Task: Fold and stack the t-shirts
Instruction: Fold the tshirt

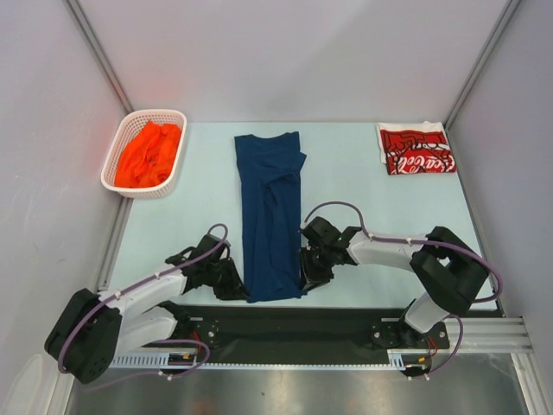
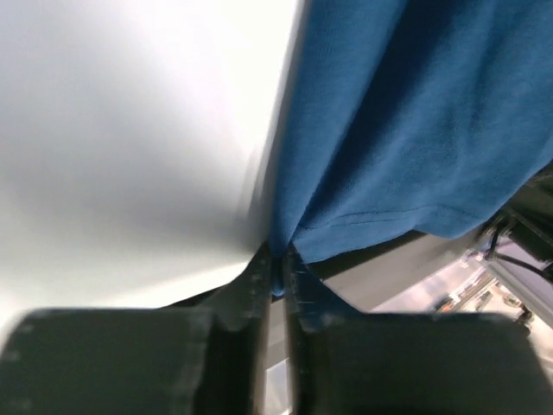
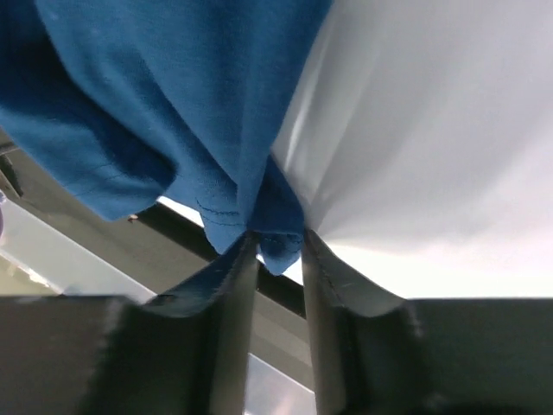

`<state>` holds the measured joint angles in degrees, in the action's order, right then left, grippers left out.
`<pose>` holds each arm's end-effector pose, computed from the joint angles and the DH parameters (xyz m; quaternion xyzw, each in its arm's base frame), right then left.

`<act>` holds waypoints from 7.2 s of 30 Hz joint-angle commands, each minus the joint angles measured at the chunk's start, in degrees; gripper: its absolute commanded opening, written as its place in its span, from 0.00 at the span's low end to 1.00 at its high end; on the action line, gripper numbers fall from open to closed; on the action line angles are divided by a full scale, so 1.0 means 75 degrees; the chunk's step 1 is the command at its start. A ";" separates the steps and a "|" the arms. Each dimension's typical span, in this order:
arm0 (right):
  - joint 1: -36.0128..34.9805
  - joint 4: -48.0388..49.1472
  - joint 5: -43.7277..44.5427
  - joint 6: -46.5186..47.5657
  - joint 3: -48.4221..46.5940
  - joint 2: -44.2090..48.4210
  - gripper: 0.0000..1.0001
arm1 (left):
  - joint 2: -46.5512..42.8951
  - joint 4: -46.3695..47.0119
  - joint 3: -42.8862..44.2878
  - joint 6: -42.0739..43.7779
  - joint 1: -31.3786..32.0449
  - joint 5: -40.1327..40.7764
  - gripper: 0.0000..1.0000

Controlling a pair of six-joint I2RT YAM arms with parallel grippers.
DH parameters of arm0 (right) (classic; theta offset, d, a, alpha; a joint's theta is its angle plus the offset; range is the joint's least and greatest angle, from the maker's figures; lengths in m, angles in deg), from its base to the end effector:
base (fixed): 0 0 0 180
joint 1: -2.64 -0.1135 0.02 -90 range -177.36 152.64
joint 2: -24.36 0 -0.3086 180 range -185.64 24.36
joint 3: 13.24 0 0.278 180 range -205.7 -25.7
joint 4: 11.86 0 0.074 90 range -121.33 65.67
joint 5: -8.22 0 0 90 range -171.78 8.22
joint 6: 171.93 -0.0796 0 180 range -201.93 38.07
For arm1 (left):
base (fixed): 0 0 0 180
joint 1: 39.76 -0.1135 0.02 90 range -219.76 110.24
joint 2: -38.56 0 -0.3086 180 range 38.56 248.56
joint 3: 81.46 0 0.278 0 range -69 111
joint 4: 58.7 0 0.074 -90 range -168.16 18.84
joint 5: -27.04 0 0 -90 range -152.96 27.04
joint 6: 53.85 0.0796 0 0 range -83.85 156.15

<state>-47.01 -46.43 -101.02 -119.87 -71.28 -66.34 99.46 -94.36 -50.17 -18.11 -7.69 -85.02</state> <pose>0.1843 0.2575 0.1345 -0.1314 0.9581 0.2529 0.0271 0.1311 -0.1174 0.1116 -0.1443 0.9487 -0.2801 0.0255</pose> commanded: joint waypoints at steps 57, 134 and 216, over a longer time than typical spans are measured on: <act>-0.2380 -0.0931 0.3082 -0.2008 -0.0965 -0.0177 0.23 | -0.1230 -0.1500 0.0032 0.0320 0.0059 0.1137 0.01; 0.0420 0.0602 -0.0890 -0.0051 0.1306 0.1839 0.73 | -0.1863 -0.1490 0.0103 0.0051 0.0048 0.0763 0.72; 0.3479 -0.2513 -0.2202 0.1718 -0.8781 -0.5450 0.03 | 0.6927 -0.2848 0.9748 0.3602 -0.2483 0.0961 0.00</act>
<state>-21.68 -64.05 -113.46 -108.59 -133.84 -106.32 151.68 -115.43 20.89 7.81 -25.65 -77.17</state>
